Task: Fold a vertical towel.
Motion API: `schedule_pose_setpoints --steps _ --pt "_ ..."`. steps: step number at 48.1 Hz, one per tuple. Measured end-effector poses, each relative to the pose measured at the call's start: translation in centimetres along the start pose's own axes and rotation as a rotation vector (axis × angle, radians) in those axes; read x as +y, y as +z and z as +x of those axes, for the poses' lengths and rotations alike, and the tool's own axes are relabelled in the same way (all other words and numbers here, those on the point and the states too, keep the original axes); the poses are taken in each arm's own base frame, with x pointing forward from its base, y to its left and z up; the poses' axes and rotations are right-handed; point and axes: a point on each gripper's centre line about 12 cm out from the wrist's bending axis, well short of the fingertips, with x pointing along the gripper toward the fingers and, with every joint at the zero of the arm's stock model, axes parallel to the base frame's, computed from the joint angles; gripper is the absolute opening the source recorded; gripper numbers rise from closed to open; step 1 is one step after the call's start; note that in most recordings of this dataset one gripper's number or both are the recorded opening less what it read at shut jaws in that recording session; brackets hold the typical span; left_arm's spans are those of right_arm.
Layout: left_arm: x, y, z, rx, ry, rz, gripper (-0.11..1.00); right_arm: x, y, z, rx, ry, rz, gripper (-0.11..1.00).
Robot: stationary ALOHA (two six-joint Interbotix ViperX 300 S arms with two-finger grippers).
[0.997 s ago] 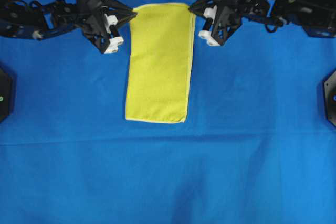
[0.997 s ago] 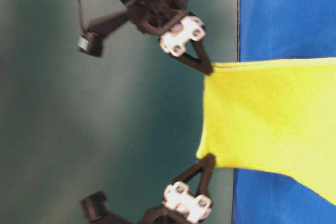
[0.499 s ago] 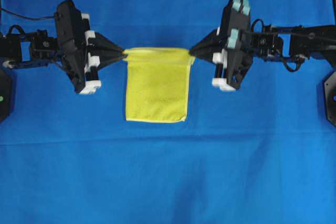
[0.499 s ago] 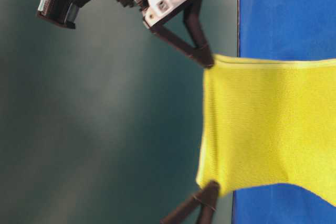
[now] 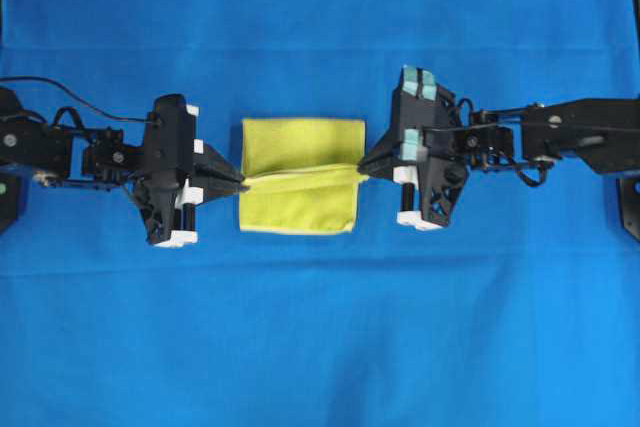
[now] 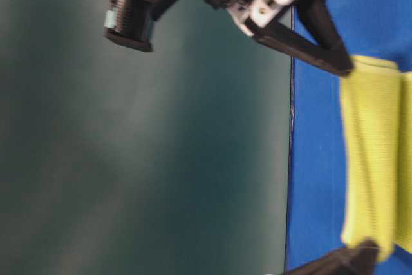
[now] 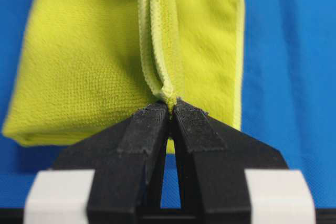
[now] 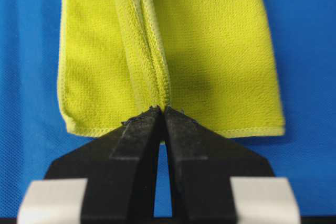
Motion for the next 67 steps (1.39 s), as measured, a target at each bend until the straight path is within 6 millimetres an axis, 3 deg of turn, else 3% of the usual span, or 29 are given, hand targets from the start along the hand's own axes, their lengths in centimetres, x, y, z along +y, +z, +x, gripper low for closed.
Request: schedule_pose_setpoints --steps 11,31,34,41,44,53,58,67 --pt "-0.5 -1.1 1.0 0.036 -0.012 0.007 0.02 1.0 -0.8 1.0 0.004 0.023 -0.009 0.04" --pt "-0.8 -0.9 1.2 0.021 -0.018 0.01 0.04 1.1 -0.8 1.3 -0.009 0.027 0.007 0.05" --pt "-0.8 -0.9 1.2 0.019 -0.018 0.01 0.14 1.3 -0.9 1.3 -0.009 0.031 0.004 0.09" --pt "-1.0 -0.9 1.2 0.02 -0.024 0.016 0.58 2.3 -0.9 1.4 -0.007 0.052 -0.015 0.52" --pt "-1.4 -0.9 1.1 0.02 -0.035 0.025 0.7 3.0 -1.0 1.3 -0.005 0.066 -0.026 0.62" --pt "-3.4 -1.2 1.0 0.026 -0.086 0.064 0.63 5.3 -1.4 1.2 0.001 0.114 -0.059 0.5" --pt "-4.4 -1.3 0.9 0.026 -0.112 0.084 0.63 6.3 -1.6 1.0 0.006 0.135 -0.06 0.51" --pt "-4.8 -0.2 -0.1 -0.001 -0.124 0.09 0.62 6.5 -1.1 0.5 -0.003 0.139 -0.04 0.51"
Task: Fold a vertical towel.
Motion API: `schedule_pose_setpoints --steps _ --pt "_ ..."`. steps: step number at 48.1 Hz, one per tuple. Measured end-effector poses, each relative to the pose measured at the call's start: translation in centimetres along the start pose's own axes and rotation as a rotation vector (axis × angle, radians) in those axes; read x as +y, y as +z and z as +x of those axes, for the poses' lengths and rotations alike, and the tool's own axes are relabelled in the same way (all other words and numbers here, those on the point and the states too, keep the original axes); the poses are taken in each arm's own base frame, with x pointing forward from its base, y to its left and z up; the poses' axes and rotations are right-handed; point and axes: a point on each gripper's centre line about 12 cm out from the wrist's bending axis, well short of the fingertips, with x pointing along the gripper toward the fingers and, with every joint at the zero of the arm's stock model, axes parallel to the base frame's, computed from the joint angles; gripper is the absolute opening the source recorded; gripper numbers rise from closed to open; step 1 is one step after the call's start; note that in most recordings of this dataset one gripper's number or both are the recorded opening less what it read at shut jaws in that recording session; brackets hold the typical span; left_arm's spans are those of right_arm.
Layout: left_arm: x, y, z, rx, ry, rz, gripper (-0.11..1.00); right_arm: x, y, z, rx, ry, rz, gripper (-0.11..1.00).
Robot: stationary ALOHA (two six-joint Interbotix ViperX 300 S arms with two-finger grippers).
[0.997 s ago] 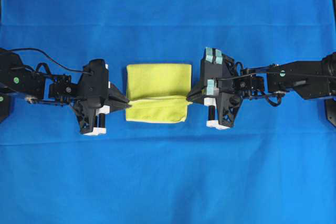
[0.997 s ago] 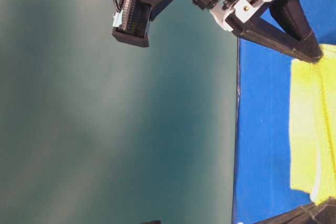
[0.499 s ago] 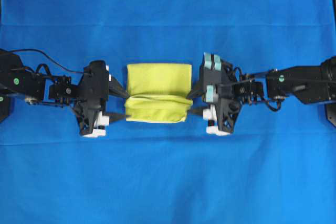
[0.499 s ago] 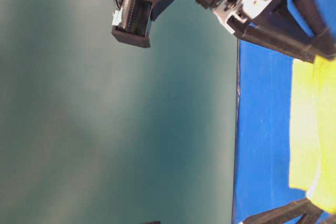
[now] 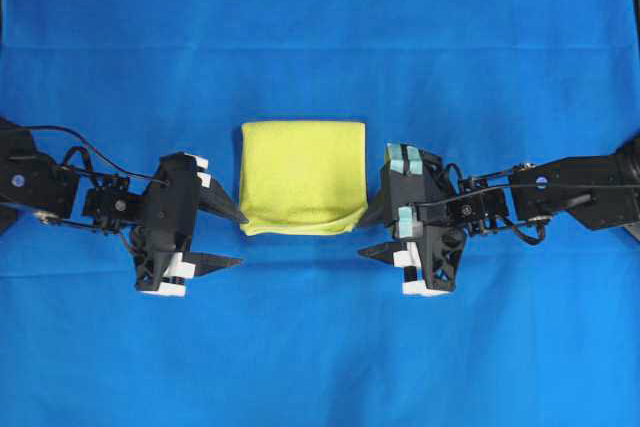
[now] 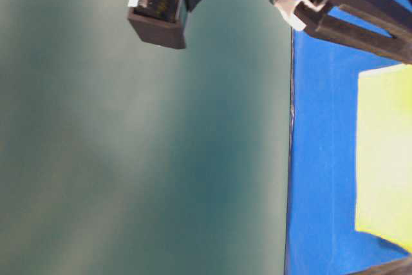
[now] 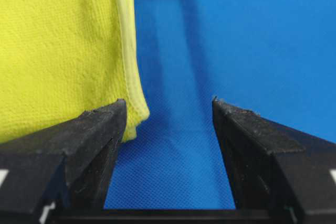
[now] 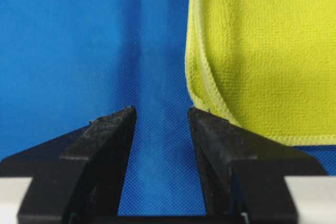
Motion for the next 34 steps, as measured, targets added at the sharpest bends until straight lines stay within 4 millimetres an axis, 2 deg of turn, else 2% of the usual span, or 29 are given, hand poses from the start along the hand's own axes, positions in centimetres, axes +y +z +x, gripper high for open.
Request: schedule_pose_setpoints --steps 10,23,34 --pt "-0.2 2.9 -3.2 -0.05 -0.009 0.0 0.62 0.5 3.2 -3.7 -0.087 0.013 0.004 0.51" --pt "-0.5 7.1 -9.2 -0.189 -0.024 -0.003 0.6 1.1 6.7 -9.8 -0.177 0.023 0.001 0.5" --pt "-0.6 9.5 -15.3 -0.321 -0.039 -0.002 0.6 1.3 8.4 -14.8 -0.251 0.027 -0.016 0.49"
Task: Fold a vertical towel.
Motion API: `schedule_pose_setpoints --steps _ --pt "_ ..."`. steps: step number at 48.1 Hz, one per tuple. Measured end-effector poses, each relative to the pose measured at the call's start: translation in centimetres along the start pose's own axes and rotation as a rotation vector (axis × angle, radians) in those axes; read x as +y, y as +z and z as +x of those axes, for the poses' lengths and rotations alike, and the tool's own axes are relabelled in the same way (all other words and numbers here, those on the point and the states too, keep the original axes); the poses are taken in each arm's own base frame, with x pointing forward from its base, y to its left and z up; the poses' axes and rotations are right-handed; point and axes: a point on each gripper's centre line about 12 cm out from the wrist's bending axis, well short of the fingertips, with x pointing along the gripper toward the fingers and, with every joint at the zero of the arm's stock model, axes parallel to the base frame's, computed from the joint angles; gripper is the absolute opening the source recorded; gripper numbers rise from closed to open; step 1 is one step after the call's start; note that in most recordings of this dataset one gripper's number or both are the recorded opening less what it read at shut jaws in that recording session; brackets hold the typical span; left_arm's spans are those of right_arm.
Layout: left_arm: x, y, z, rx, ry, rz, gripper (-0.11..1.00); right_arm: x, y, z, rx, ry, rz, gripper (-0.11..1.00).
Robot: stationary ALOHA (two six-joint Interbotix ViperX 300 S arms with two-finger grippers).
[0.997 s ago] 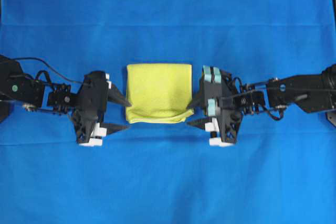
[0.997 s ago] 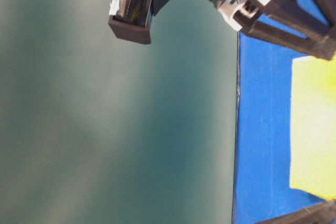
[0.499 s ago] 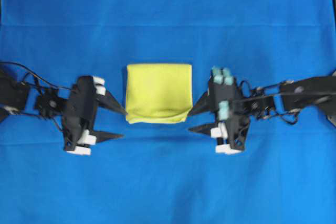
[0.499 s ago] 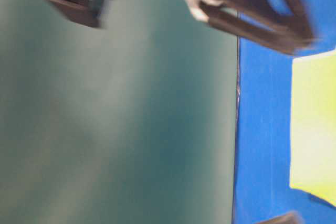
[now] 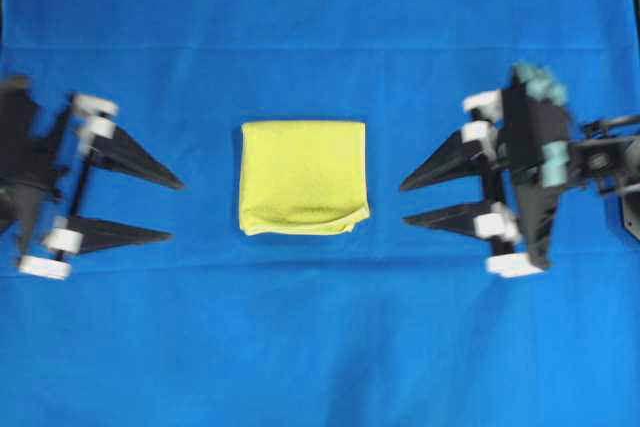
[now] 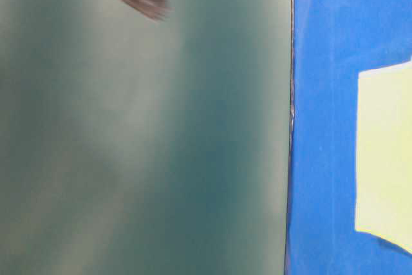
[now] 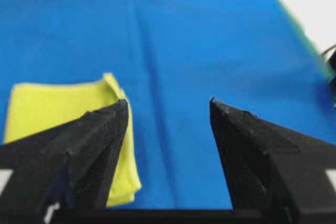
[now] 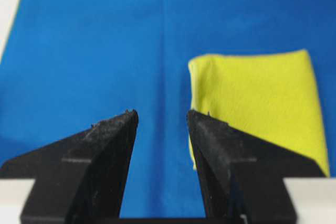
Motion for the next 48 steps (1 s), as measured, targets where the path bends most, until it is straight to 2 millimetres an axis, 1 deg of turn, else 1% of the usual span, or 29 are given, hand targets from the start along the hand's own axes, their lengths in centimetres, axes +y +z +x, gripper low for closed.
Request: schedule_pose_setpoints --steps 5,10,13,19,21,25,31,35,43,48 --pt "-0.1 1.0 -2.2 -0.04 -0.003 0.003 0.6 0.2 1.3 -2.5 -0.059 0.007 -0.001 0.49" --pt "0.1 1.8 -4.5 -0.068 0.004 0.016 0.6 0.1 1.8 -5.2 -0.108 0.008 -0.017 0.49" --pt "0.3 1.9 -5.6 -0.07 0.014 0.024 0.6 0.1 1.9 -6.7 -0.128 0.005 -0.028 0.49" --pt "0.6 1.9 -7.5 -0.072 0.036 0.035 0.6 -0.2 1.1 -9.2 -0.154 -0.006 -0.052 0.49" --pt "0.8 1.8 -8.1 -0.074 0.045 0.036 0.6 -0.3 0.7 -10.0 -0.167 -0.008 -0.058 0.49" --pt "1.0 0.9 -9.1 -0.078 0.058 0.031 0.6 -0.6 -0.4 -11.5 -0.196 -0.009 -0.062 0.49" --pt "1.2 -1.0 -10.1 -0.097 0.067 0.03 0.6 -1.1 -2.7 -12.6 -0.212 -0.013 -0.06 0.49" --pt "1.3 -2.3 -10.8 -0.116 0.073 0.023 0.6 -1.5 -4.7 -13.2 -0.219 -0.021 -0.055 0.49" --pt "1.6 -4.8 -11.5 -0.145 0.094 0.009 0.6 -2.4 -8.0 -13.7 -0.237 -0.045 -0.046 0.49" --pt "1.8 -5.4 -11.7 -0.164 0.111 0.004 0.6 -3.0 -9.8 -13.5 -0.238 -0.067 -0.036 0.49"
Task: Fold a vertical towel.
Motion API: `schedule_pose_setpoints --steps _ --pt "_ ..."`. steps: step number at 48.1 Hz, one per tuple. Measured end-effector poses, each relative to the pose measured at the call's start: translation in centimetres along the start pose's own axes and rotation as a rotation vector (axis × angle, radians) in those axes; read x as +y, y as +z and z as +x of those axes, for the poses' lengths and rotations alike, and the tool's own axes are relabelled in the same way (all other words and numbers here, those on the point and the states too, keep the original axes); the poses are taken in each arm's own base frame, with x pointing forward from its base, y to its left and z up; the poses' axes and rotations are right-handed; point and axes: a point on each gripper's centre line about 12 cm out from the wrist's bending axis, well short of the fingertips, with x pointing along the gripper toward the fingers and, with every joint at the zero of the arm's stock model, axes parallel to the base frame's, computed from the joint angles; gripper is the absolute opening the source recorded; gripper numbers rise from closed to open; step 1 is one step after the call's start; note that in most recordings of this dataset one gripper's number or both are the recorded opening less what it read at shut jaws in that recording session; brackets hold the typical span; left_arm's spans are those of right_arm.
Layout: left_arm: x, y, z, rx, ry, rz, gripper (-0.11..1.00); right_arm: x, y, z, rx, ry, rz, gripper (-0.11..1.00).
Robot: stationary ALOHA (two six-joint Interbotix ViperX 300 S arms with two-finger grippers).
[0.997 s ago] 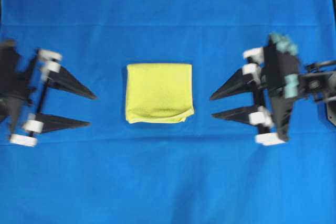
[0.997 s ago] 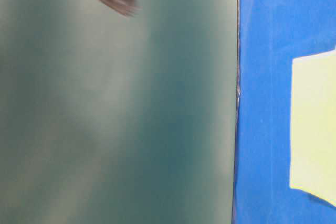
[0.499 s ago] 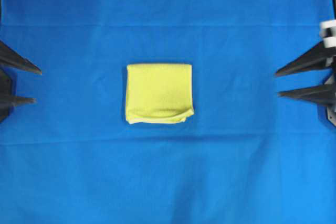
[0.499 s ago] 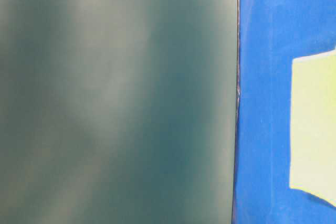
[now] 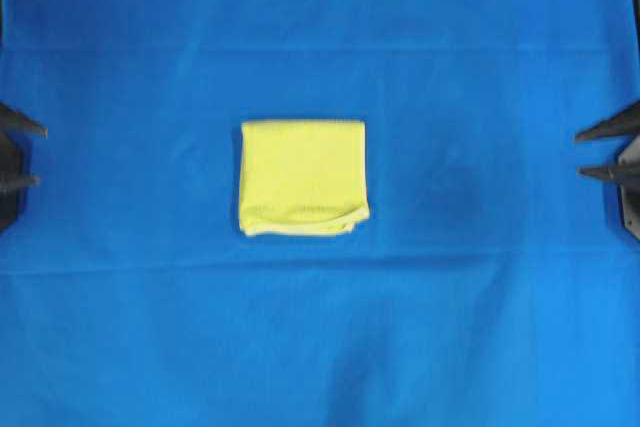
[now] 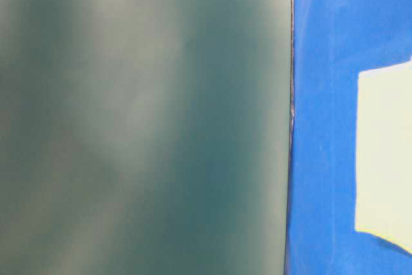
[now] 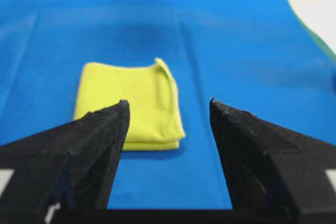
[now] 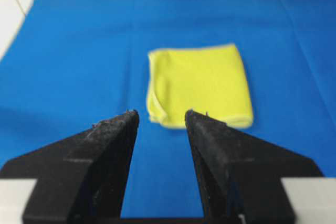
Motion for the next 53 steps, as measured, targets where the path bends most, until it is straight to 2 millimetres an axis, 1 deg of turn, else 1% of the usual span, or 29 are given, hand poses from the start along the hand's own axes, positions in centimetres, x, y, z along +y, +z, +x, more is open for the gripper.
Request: schedule_pose_setpoints --steps 3,14,53 --pt "0.12 -0.15 0.06 -0.002 0.009 -0.001 0.59 -0.23 -0.58 -0.04 0.004 -0.013 0.007 0.49" --pt "0.29 -0.95 0.29 0.01 0.021 -0.002 0.59 -0.37 -0.63 -0.08 0.0 -0.022 0.023 0.49" --pt "0.29 -0.91 0.29 0.007 0.021 -0.003 0.59 -0.38 -0.66 -0.06 0.003 -0.022 0.023 0.49"
